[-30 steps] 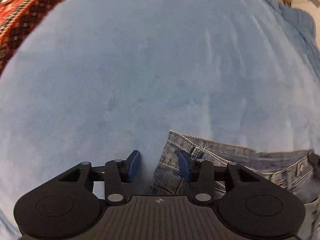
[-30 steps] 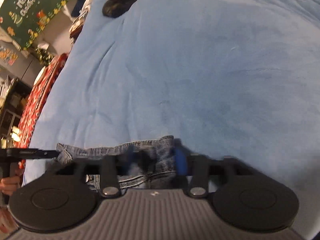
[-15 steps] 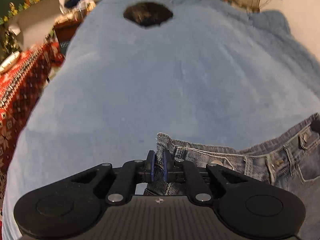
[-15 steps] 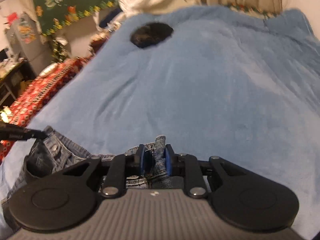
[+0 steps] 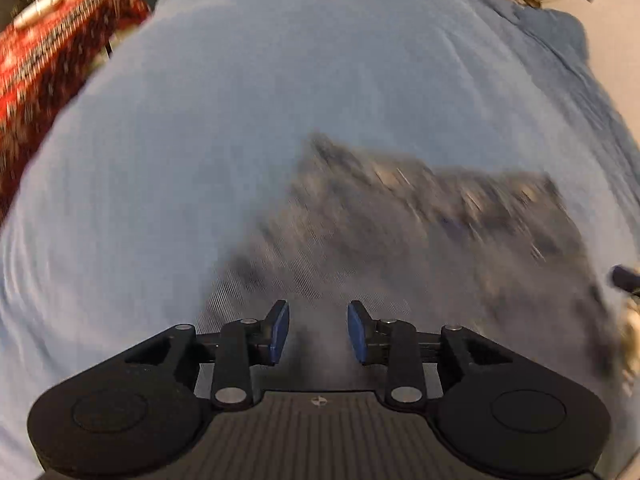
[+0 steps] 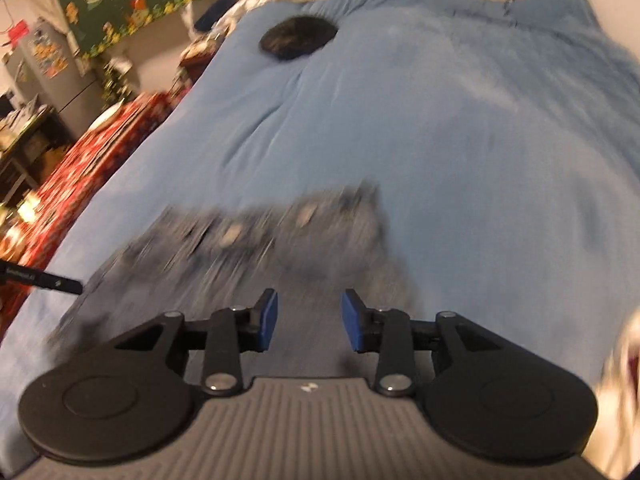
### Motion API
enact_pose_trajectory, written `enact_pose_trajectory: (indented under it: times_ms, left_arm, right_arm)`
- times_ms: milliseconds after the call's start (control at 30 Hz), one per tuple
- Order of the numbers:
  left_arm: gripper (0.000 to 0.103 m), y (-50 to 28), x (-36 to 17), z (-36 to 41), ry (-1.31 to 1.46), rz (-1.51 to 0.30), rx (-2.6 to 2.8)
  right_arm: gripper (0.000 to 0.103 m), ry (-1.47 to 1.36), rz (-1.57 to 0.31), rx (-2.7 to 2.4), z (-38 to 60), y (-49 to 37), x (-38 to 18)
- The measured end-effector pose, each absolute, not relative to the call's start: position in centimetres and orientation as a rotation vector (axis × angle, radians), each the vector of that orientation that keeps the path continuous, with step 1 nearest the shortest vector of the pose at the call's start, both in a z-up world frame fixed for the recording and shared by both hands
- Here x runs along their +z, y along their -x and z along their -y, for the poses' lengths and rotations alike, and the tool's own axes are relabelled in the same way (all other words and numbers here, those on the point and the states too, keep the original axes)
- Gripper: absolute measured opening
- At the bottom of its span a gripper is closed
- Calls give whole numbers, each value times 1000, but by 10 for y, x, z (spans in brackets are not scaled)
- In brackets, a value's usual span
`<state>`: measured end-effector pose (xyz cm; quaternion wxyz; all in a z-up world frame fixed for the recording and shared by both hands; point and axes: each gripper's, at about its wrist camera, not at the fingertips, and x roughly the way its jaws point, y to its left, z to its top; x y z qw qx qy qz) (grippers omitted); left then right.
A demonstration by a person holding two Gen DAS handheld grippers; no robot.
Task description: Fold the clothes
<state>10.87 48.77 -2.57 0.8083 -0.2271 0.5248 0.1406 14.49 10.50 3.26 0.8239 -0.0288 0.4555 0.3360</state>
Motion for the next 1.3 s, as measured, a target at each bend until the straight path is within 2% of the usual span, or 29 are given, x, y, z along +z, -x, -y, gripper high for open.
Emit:
enact_pose_trajectory:
  times_ms: [200,367,500,567,733,800,833,867,900,933,1200,1300]
  left_arm:
    - [27,-44,-20,-409,574,-1169,193]
    - [27,-20,-43,-367,602,-1218,168]
    - [27,-18,-57,-364,661,-1184,190]
    - [27,-20,-64,-366,703,-1180,195]
    - [27,-27,-78,-366,753,-1181,205]
    - [27,-27,-79,-366,774,-1170,213]
    - [27,-27,-81,-365,786,-1159,221]
    - [26,-29,-82,-364,789,-1155,228]
    - [18,-29,-83,-363,780,-1156,236]
    - [6,-28,-84,-361,770,-1157,244]
    - [5,14,-72,-336,765,-1180,273]
    - [6,22,-83,-330,747,-1217,286]
  right_arm:
    - [39,0,-1075,756,-78,-37,37]
    - [39,-120,-1172,814,-86,30,21]
    - [39,-198,-1194,800,-106,52,-4]
    - [34,-233,-1203,773,-117,58,-18]
    - [33,-386,-1240,668,-131,48,-46]
    - [27,-406,-1235,663,-138,47,-51]
    - [13,-398,-1229,656,-141,49,-53]
    - [8,-389,-1227,644,-143,52,-54]
    - [7,-382,-1227,635,-143,54,-55]
    - [7,-376,-1227,627,-143,57,-56]
    - [6,-335,-1233,658,-122,96,-36]
    - [6,-315,-1282,641,-115,109,-50]
